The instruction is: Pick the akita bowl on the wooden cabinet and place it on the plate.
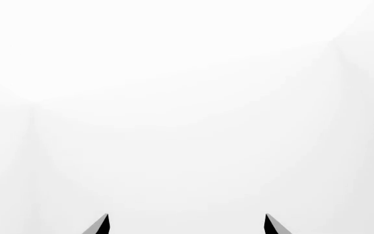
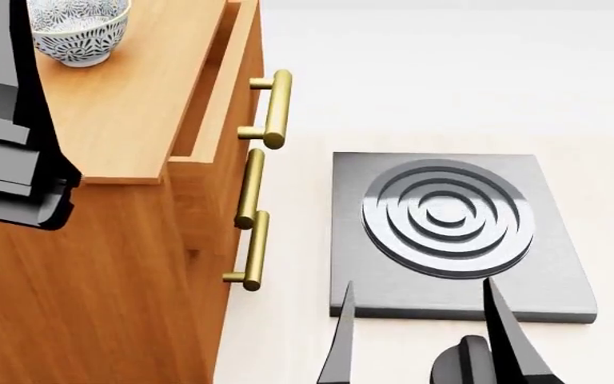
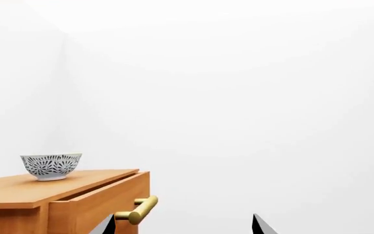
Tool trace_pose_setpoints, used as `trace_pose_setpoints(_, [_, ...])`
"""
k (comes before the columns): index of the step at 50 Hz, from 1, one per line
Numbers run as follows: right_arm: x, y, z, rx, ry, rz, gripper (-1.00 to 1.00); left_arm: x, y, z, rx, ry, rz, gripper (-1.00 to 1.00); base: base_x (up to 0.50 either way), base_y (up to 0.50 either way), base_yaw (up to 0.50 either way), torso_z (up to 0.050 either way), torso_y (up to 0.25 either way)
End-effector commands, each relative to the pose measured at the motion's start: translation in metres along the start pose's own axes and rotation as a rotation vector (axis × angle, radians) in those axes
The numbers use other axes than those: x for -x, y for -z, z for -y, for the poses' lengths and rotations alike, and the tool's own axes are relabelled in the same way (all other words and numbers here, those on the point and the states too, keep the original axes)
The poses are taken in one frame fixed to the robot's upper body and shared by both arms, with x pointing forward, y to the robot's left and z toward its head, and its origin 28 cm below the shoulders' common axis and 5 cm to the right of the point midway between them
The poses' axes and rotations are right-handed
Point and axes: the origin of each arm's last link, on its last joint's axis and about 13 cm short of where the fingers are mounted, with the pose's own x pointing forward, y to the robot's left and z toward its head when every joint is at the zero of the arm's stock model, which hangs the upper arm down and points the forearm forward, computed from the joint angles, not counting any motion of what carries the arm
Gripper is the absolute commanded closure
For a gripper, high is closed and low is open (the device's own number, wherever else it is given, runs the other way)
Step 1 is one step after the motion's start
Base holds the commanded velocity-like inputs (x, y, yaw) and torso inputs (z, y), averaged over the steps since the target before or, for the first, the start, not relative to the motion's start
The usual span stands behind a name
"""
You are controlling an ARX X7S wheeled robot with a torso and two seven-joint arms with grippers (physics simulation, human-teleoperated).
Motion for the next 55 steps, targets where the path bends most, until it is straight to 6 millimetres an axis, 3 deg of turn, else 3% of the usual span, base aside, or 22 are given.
trace_pose_setpoints(1, [-0.002,0.001,0.001,0.006,0.005,0.009,-1.0,-0.016,-0.019,-0.002,-0.018,0.024,0.034,-1.0,0.0,0.0,0.0,0.0,0.0])
trace_pose_setpoints(15, [-0.002,0.0,0.002,-0.004,0.007,0.014,-1.0,-0.073,-0.026,-0.004,0.05,0.088,-0.035,-1.0,0.0,0.0,0.0,0.0,0.0])
trace_pose_setpoints(27, [-0.002,0.001,0.002,-0.004,0.005,0.011,-1.0,-0.114,-0.006,-0.012,0.065,0.044,-0.205,-1.0,0.0,0.0,0.0,0.0,0.0])
trace_pose_setpoints(28, [-0.002,0.001,0.002,-0.002,0.004,0.01,-1.0,-0.122,-0.004,-0.014,0.127,0.049,-0.244,-1.0,0.0,0.0,0.0,0.0,0.0])
trace_pose_setpoints(38, [-0.002,0.001,0.002,-0.007,0.006,0.012,-1.0,-0.158,0.005,-0.017,0.076,-0.034,-0.348,-1.0,0.0,0.0,0.0,0.0,0.0])
trace_pose_setpoints(55, [-0.002,0.005,0.004,-0.007,0.016,-0.001,-1.0,-0.228,-0.007,-0.027,0.112,0.041,-0.399,-1.0,0.0,0.0,0.0,0.0,0.0])
